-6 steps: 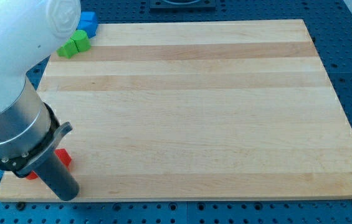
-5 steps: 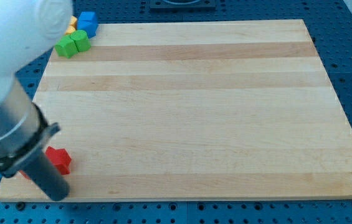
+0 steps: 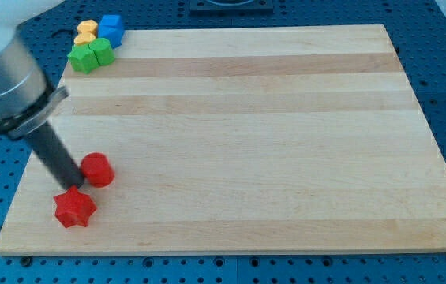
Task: Move the red circle to the right side
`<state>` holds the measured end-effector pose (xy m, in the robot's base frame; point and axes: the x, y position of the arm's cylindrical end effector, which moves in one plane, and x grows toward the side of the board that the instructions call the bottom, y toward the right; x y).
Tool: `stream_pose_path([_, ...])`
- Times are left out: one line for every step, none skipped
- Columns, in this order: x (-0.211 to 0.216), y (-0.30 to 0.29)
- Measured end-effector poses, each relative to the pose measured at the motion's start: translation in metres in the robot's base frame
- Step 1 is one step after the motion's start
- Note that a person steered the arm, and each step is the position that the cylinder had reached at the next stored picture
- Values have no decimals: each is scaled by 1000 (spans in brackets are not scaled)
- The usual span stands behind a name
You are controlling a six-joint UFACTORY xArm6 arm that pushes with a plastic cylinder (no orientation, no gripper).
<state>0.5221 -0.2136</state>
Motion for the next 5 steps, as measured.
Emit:
stream_pose_path([-21, 16])
stream_pose_path([-28, 15])
stream_pose_path([-35, 14])
stream_pose_path([-35, 12])
stream_pose_path([-32, 19])
